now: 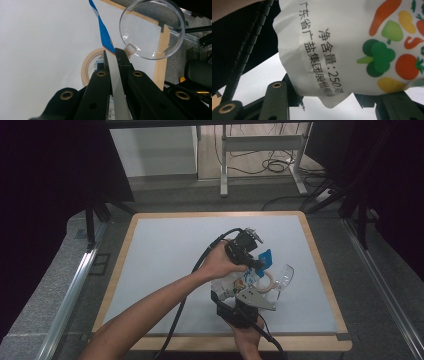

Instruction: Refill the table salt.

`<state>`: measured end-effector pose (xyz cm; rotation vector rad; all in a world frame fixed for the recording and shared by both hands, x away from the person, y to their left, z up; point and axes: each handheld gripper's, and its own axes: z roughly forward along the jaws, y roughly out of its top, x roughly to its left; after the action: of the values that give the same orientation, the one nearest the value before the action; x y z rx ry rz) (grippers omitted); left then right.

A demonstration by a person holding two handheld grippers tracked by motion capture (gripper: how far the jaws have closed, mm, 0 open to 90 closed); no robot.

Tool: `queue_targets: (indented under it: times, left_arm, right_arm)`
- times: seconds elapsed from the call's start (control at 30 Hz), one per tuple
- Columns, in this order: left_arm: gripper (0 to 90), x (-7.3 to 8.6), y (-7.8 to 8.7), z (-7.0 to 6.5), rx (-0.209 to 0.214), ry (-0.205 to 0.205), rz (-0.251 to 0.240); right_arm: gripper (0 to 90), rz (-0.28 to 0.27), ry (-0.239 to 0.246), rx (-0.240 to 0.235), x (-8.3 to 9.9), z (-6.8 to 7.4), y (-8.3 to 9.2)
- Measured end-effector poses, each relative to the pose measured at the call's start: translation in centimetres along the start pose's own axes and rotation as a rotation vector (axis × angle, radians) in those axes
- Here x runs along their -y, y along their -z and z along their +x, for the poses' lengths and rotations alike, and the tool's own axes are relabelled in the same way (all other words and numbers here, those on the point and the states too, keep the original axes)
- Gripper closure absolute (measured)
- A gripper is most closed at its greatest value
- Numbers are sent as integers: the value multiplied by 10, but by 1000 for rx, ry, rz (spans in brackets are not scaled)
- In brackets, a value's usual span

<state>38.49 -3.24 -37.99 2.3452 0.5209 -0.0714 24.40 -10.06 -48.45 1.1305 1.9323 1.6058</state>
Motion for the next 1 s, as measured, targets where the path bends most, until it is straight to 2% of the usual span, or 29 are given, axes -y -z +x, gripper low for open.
queue_targets:
  times: [1.0]
  left_arm:
    - [900,-3,-1,-1,0,3,7]
  right_arm:
    - [497,-27,-17,-2,-1,0,-1]
